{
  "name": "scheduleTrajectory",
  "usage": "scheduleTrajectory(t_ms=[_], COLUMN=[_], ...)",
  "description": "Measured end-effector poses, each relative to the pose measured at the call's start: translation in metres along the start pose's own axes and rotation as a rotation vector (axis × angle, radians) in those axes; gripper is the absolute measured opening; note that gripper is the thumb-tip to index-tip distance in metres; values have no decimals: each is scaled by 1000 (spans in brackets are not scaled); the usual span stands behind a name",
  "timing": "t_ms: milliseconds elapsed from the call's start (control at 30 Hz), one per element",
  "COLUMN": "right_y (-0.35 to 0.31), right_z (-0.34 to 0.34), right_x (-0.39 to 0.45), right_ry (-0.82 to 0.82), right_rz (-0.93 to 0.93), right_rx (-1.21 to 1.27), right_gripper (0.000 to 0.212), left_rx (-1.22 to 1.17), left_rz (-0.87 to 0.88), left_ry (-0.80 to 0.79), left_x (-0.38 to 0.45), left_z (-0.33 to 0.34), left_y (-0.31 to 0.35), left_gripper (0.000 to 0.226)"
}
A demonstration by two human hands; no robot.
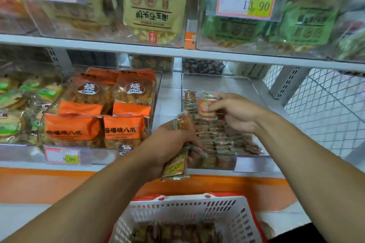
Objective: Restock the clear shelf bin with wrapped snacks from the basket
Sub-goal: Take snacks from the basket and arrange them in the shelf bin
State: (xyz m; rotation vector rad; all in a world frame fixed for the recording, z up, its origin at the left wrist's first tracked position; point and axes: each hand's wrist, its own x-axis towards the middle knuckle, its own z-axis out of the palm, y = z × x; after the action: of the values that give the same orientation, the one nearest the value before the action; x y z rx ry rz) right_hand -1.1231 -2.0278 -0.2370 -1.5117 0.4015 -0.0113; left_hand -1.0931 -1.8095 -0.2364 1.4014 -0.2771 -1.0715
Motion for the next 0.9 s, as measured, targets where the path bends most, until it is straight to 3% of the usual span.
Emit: scheduleTrajectory(t_ms=[100, 233, 433, 633, 767, 900], right_y=[8, 9, 9, 8, 11, 17], right_z=[-1, -5, -15, -16, -13, -4], right_x=[50, 101, 140, 137, 127, 119], right_ry=[166, 248, 118, 72, -6, 39], right_rz=[83, 121, 226, 218, 195, 114], right_rx=[36, -74, -159, -272, -435, -796], right_gripper=[30, 35, 28, 78, 86, 96], left_rx=[-31, -40, -41, -30, -21, -4], left_rz=[18, 71, 76, 89, 94, 104], left_ry=[23, 67, 69, 54, 59, 62], left_x=[3, 6, 10, 11, 12, 11], left_z=[0, -9, -14, -11, -9, -8], left_y=[0, 2, 3, 6, 7, 7], left_gripper=[28, 32, 28, 25, 29, 27])
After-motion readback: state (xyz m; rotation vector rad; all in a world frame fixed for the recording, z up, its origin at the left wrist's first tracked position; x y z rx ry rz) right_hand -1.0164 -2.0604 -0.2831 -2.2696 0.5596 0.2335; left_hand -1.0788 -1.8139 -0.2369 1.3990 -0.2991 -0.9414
